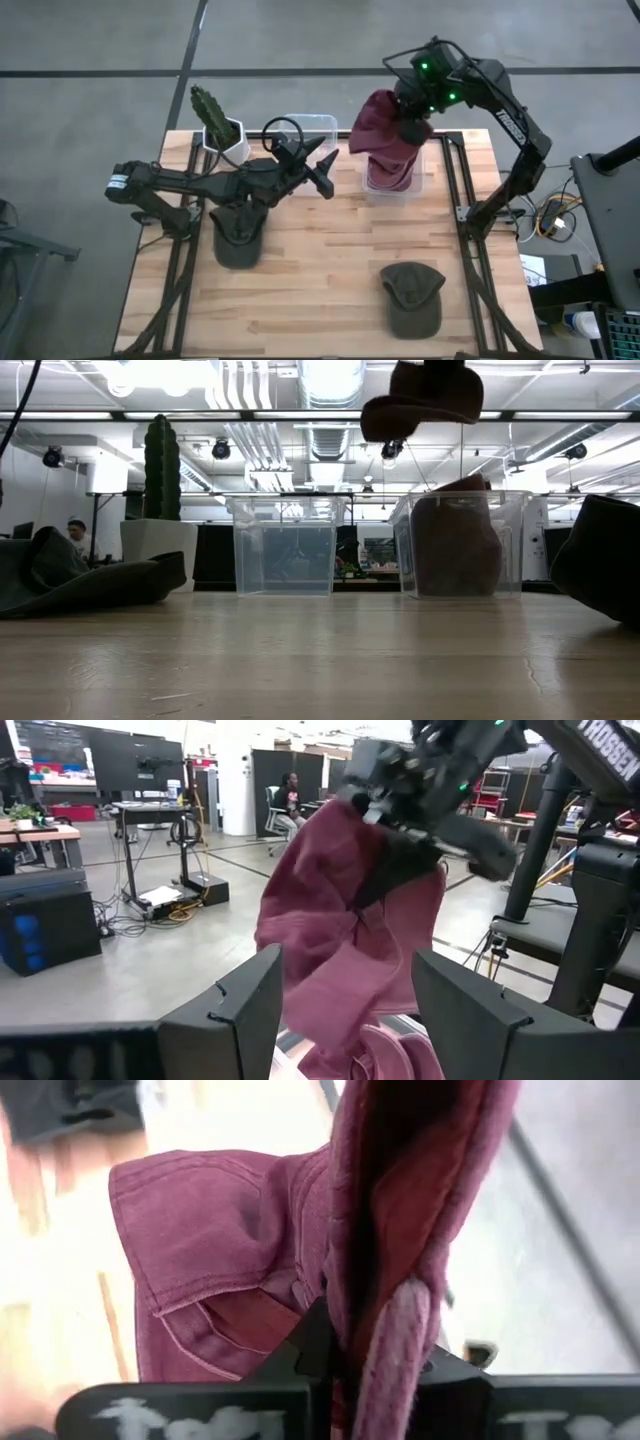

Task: Pick & Place hat
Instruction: Put the red cap into the right transparent bin

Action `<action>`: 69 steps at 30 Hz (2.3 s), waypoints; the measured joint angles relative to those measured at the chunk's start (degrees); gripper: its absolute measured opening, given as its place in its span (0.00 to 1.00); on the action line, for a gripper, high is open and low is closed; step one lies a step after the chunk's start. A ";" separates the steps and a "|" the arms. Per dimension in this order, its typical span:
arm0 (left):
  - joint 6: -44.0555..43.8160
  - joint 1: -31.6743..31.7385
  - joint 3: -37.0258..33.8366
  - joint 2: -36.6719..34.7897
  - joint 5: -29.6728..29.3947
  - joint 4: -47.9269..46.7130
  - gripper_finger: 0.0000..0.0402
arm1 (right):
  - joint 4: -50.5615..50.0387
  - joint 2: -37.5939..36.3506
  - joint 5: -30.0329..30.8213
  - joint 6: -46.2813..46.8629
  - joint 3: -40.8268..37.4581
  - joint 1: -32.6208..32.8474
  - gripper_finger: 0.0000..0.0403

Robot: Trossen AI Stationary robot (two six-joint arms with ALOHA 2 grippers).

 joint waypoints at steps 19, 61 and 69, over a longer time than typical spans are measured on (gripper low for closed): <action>1.37 5.34 -0.12 0.07 -0.81 -12.77 0.53 | 15.18 -11.16 -0.03 30.66 -23.53 -5.56 0.06; 3.77 7.93 -2.81 -0.66 -0.20 -15.20 0.53 | 34.00 -26.49 5.26 65.39 -64.22 -6.45 0.11; 4.60 7.93 -2.81 -0.66 -0.20 -15.47 0.53 | 40.28 -26.45 5.38 60.65 -65.15 -6.41 0.12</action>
